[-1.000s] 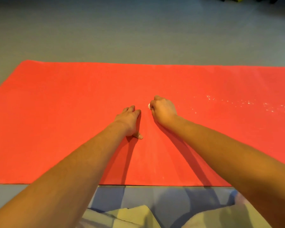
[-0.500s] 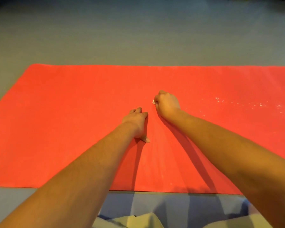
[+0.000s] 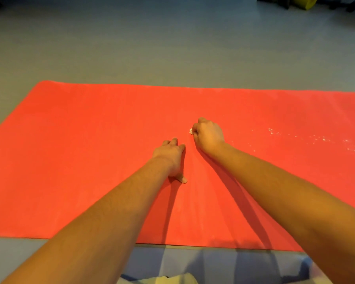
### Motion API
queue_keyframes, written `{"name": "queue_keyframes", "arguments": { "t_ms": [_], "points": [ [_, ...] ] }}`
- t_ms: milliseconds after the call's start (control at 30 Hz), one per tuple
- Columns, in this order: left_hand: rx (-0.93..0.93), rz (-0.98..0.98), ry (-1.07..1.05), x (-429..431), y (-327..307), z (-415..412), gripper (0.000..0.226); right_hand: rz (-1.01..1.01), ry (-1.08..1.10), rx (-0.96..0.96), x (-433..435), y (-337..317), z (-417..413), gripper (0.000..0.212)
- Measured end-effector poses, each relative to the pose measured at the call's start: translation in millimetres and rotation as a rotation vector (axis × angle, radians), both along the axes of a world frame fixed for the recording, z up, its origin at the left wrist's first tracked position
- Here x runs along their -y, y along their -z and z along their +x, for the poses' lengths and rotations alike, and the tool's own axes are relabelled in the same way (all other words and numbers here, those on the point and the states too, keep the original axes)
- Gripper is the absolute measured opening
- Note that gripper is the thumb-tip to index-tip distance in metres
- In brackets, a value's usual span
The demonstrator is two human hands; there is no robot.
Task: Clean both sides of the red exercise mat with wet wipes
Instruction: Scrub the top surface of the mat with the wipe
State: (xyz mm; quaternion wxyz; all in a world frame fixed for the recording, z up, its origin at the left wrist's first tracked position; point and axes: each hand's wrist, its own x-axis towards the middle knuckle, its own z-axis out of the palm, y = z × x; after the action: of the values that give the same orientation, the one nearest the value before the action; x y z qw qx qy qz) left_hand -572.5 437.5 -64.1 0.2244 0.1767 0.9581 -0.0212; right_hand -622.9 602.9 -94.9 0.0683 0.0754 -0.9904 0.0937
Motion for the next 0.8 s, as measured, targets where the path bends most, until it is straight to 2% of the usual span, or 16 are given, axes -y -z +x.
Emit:
{"name": "queue_keyframes", "arguments": {
  "t_ms": [100, 133, 267, 433, 533, 667, 800],
  "points": [
    [0.020, -0.020, 0.004, 1.5, 2.2, -4.4, 0.120, -0.014, 0.002, 0.001, 1.3, 1.5, 6.6, 0.022],
    [0.019, -0.010, 0.001, 1.4, 2.6, -8.4, 0.109, -0.014, -0.017, 0.005, 1.0, 1.3, 15.4, 0.022],
    [-0.076, 0.157, -0.058, 0.4, 8.1, -32.8, 0.042, 0.046, -0.155, 0.044, -6.2, 3.9, 40.5, 0.021],
    [-0.279, 0.342, -0.071, -12.1, 34.4, -49.7, 0.008, -0.003, -0.097, -0.012, -11.5, 11.3, 11.0, 0.018],
    [-0.375, 0.387, -0.098, -17.9, 45.7, -63.3, 0.014, 0.002, -0.047, -0.038, -13.7, 13.7, -21.6, 0.019],
    [-0.462, 0.439, -0.103, -24.9, 59.8, -80.7, 0.046, 0.048, -0.011, -0.075, -19.2, 9.6, -73.8, 0.018],
    [-0.572, 0.442, -0.089, -29.9, 75.0, -90.5, 0.044, 0.060, 0.019, -0.084, -28.0, 14.1, -142.4, 0.020]
  ]
}}
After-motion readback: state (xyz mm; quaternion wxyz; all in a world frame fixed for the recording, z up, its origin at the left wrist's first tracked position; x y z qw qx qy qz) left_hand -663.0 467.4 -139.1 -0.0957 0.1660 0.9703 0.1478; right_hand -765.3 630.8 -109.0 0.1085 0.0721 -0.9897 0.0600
